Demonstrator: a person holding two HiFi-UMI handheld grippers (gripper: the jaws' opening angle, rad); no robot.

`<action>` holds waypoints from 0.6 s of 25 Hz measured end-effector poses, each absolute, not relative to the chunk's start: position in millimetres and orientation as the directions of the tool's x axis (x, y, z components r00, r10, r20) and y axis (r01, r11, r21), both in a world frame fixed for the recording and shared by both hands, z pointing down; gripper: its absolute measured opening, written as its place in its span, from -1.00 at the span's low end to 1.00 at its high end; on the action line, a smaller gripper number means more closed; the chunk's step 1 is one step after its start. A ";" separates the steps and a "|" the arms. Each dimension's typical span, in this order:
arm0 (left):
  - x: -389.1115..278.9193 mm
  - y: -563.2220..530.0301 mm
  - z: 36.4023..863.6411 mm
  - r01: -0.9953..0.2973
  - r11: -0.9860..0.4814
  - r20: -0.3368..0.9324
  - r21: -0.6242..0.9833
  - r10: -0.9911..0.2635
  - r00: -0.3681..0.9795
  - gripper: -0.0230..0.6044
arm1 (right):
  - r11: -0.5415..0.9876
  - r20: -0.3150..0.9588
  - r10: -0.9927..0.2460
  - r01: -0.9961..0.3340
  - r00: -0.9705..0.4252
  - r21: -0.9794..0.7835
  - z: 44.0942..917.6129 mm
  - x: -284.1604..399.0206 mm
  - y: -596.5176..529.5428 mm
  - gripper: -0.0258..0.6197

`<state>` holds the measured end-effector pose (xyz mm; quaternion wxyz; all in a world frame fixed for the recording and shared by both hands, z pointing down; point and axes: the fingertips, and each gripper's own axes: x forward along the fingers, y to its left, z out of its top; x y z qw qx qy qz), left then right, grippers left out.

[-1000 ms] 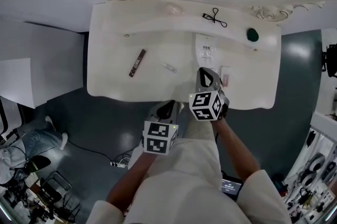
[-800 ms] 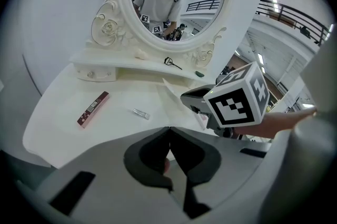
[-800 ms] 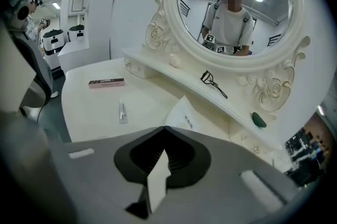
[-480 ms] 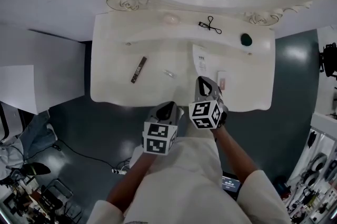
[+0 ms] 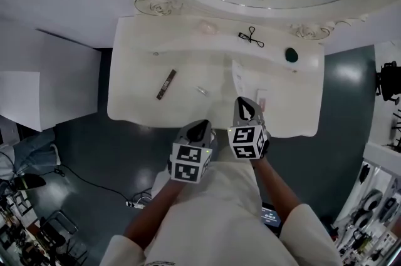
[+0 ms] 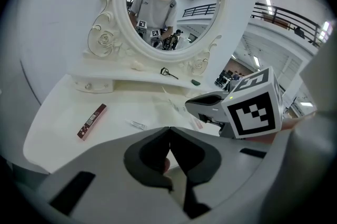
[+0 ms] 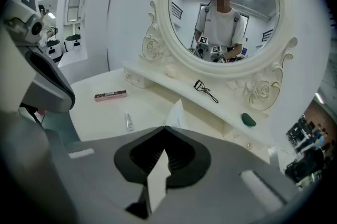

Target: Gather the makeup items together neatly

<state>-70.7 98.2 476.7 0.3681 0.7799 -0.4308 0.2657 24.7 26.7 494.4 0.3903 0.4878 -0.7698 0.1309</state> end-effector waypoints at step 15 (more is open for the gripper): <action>-76.9 87.3 464.9 -0.872 -0.355 0.719 0.337 -0.500 0.482 -0.90 | 0.504 0.702 -0.651 -0.856 -0.289 0.115 463.9 -1.9 37.3 -0.91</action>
